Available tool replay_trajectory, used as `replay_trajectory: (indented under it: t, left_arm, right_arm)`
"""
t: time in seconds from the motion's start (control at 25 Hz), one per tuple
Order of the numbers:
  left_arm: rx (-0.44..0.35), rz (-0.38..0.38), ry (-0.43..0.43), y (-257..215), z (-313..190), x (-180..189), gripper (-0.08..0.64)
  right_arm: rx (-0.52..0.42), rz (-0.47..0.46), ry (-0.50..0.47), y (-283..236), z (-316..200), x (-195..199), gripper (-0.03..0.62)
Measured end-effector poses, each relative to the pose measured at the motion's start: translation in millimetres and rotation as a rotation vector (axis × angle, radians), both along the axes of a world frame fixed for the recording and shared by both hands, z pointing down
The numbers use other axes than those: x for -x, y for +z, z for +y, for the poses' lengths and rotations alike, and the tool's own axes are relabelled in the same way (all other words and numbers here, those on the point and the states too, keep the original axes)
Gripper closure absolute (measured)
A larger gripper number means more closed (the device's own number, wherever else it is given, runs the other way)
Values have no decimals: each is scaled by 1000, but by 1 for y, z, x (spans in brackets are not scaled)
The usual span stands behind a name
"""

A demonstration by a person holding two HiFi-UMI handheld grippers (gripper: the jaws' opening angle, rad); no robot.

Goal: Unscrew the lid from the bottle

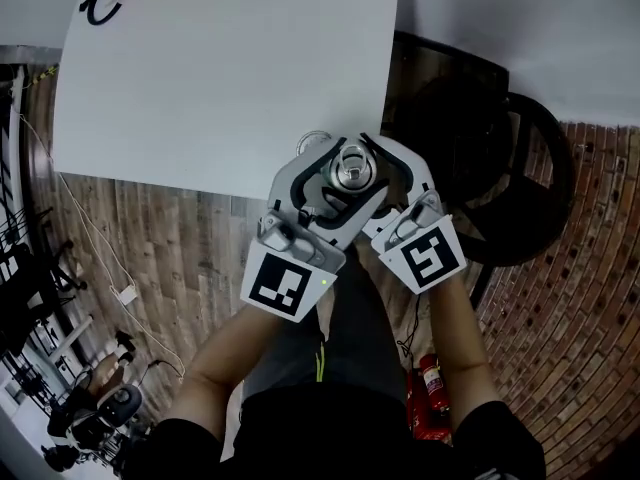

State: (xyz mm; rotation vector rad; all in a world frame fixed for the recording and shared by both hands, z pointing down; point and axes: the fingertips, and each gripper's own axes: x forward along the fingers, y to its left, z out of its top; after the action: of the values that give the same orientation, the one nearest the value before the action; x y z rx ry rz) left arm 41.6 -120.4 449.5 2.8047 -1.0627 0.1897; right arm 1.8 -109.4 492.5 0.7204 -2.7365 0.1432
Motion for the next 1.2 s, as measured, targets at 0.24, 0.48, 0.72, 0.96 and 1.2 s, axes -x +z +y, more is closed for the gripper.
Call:
replay_trajectory:
  t: [0.24, 0.48, 0.72, 0.96, 1.2]
  left_arm:
    - [-37, 1, -86, -4, -3, 1, 288]
    - [-32, -4, -73, -3, -3, 1, 288]
    - [-57, 19, 114, -6, 5, 7, 212]
    - [149, 127, 481, -4, 11, 12, 212]
    - [148, 142, 749, -6, 18, -12, 212]
  right_arm:
    - [5, -10, 14, 0, 0, 0, 255]
    - [3, -20, 21, 0, 0, 0, 255]
    - [11, -29, 23, 2, 0, 0, 255]
    - [7, -23, 13, 0, 0, 0, 255]
    - [6, -3, -7, 2, 3, -4, 255]
